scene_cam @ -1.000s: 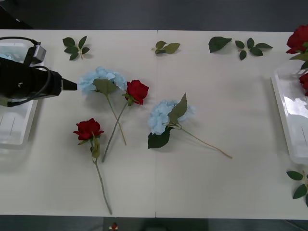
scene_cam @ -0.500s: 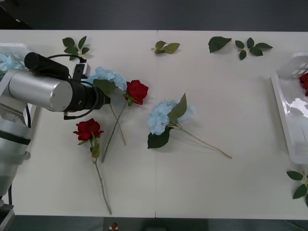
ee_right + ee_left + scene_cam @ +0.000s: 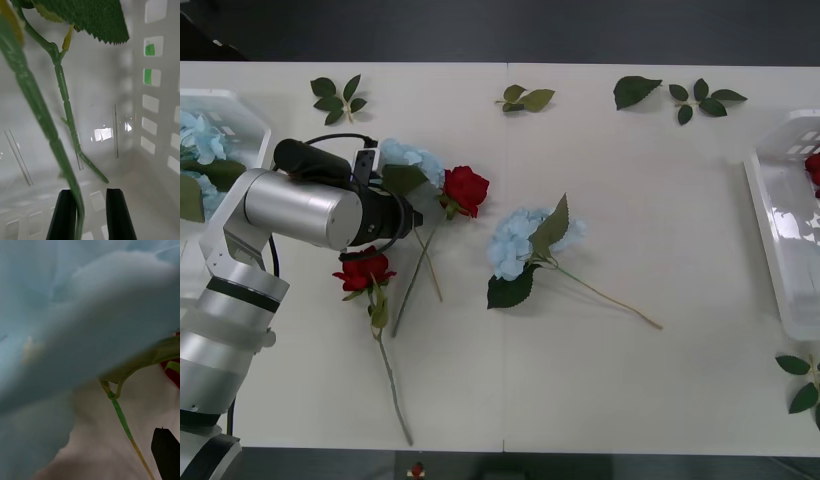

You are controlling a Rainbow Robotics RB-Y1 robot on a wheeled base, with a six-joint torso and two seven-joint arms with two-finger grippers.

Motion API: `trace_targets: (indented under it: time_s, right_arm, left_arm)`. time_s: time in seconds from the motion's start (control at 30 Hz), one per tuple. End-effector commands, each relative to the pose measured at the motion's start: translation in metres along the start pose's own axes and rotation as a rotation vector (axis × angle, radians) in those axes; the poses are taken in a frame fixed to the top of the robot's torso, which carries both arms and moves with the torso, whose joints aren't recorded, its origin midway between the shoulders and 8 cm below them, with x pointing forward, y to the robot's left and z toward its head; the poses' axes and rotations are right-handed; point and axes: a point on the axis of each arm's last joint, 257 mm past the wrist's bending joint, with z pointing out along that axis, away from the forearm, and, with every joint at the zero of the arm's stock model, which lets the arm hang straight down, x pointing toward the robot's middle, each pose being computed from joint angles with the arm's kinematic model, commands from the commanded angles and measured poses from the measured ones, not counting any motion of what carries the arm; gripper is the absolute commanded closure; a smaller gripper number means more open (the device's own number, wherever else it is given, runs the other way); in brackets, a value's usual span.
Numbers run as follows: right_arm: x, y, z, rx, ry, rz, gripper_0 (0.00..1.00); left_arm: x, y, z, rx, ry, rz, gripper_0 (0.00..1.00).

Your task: Put the red flowers into the right box and the blue flowers into the left box

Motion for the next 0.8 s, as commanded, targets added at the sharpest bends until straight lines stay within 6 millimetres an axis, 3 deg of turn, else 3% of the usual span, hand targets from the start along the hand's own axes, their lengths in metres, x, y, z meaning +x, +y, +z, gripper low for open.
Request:
trace_targets:
  time_s: [0.03, 0.1, 0.23, 0.37, 0.47, 0.63, 0.73, 0.8]
  right_arm:
    - [-0.023, -0.011, -0.02, 0.009, -0.046, -0.054, 0.0]
    - [-0.027, -0.008, -0.023, -0.001, -0.054, -0.102, 0.0]
    - [-0.033, 0.002, -0.038, -0.057, -0.053, -0.157, 0.0]
    - [-0.042, 0.024, -0.061, -0.126, -0.045, -0.249, 0.0]
    - [-0.054, 0.053, -0.088, -0.19, -0.059, -0.361, 0.0]
    - [-0.081, 0.111, -0.142, -0.277, -0.131, -0.58, 0.0]
    - [-0.094, 0.158, -0.176, -0.306, -0.181, -0.754, 0.0]
    - [-0.096, 0.187, -0.19, -0.33, -0.202, -0.844, 0.0]
  left_arm:
    - [-0.039, -0.01, -0.011, 0.004, -0.071, -0.004, 0.03]
    - [-0.04, -0.012, -0.01, 0.007, -0.077, -0.001, 0.06]
    - [-0.04, -0.012, -0.002, 0.006, -0.095, 0.012, 0.26]
    - [-0.038, -0.009, 0.007, 0.001, -0.109, 0.018, 0.27]
    - [-0.037, -0.006, 0.01, -0.009, -0.11, 0.026, 0.28]
    - [-0.037, -0.004, 0.011, -0.024, -0.112, 0.045, 0.6]
    - [-0.037, -0.003, 0.011, -0.027, -0.112, 0.05, 0.98]
    - [-0.037, -0.003, 0.011, -0.029, -0.112, 0.053, 1.0]
